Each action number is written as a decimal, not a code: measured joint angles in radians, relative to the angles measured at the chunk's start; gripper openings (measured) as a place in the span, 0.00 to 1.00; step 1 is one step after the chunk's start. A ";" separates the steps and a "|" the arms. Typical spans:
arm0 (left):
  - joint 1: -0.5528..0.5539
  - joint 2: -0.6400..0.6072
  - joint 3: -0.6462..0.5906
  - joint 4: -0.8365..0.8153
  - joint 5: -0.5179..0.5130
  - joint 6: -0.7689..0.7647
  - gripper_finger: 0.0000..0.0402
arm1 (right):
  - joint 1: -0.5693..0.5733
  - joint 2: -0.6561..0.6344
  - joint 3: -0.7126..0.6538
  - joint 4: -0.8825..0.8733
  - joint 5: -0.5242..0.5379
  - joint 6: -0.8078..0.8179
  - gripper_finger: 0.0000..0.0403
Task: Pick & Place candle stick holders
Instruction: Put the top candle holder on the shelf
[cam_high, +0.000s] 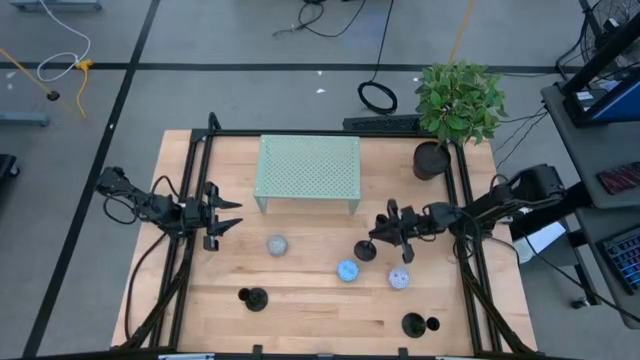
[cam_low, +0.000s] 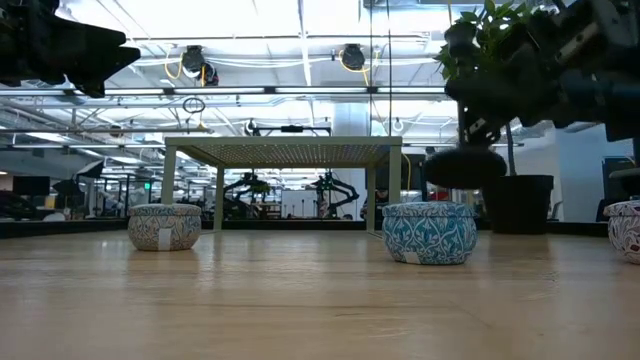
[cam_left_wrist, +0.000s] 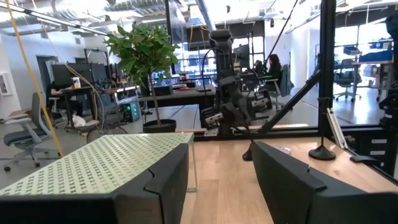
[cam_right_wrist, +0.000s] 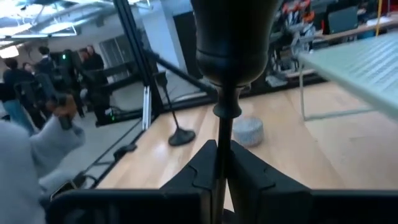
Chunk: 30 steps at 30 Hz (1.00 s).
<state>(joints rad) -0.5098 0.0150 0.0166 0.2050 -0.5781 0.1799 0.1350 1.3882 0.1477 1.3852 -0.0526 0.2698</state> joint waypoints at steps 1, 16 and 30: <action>0.000 0.000 0.000 0.000 0.000 0.000 0.46 | -0.005 -0.009 0.009 -0.011 0.000 -0.012 0.04; 0.000 0.000 0.000 0.001 0.000 -0.007 0.46 | -0.140 -0.084 0.459 -0.527 -0.109 -0.129 0.03; 0.000 0.000 0.000 0.000 0.001 -0.007 0.46 | -0.392 -0.094 0.727 -0.893 0.120 -0.293 0.03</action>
<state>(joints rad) -0.5098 0.0147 0.0166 0.2048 -0.5772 0.1731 -0.2567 1.2938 0.8749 0.4924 0.0669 -0.0236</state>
